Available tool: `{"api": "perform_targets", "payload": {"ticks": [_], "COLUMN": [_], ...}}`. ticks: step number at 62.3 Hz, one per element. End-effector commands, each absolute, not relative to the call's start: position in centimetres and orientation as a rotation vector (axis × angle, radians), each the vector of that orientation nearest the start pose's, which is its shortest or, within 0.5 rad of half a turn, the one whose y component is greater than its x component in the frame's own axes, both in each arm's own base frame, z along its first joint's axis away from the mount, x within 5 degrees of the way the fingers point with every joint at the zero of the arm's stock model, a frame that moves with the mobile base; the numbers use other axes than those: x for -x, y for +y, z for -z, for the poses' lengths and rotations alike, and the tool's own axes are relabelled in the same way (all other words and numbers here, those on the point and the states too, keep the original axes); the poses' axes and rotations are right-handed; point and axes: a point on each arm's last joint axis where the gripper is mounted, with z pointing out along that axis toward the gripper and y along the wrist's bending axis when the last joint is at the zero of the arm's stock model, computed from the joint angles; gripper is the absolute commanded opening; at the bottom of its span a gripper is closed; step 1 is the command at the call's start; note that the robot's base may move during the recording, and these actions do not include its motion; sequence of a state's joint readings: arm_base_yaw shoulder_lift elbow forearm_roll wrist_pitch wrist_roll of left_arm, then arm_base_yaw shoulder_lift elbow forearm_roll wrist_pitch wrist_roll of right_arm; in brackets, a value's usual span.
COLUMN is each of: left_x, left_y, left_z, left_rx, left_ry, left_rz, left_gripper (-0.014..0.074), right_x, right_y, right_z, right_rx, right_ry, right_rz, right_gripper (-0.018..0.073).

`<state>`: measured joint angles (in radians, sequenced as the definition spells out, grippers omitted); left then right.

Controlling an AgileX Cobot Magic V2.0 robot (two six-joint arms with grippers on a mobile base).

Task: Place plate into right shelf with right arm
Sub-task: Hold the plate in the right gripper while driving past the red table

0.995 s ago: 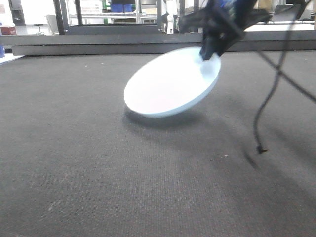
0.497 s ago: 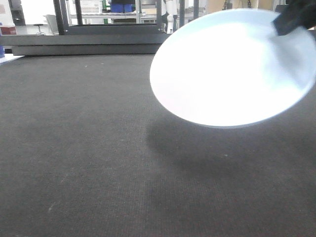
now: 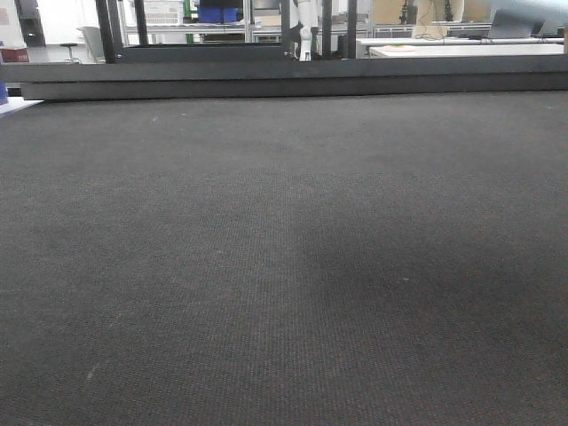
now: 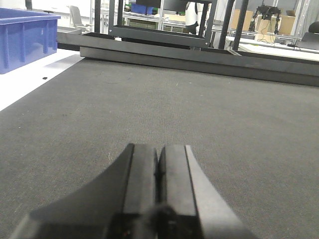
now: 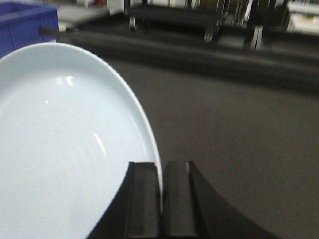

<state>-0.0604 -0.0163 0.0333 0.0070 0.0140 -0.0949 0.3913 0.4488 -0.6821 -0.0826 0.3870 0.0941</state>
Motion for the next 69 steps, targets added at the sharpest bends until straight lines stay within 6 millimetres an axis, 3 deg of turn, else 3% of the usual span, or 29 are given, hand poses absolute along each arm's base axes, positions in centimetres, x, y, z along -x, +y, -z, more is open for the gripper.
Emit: {"api": "perform_targets", "payload": {"ticks": [1,16,69], "left_x": [-5.5,-5.5,-5.5], "left_y": [-0.3,-0.3,-0.3], "left_z": [-20.7,-20.7,-20.7], "left_rx": [0.025,0.025,0.025], "left_ry": [1.424,1.424,1.424], "left_rz": [0.126,0.126,0.126], "left_gripper": [-0.0047,-0.0047,-0.0047], "right_x": [-6.0,-2.9,-2.9], "right_y": [2.2,0.9,0.9], "right_z": [-40.2,-41.7,-41.6], "right_rx": [0.26,0.23,0.232], "right_ry": [1.428,1.268,1.283], "right_rz": [-0.297,-0.316,-0.314], "right_gripper": [0.0054,0.0054,0.0054]}}
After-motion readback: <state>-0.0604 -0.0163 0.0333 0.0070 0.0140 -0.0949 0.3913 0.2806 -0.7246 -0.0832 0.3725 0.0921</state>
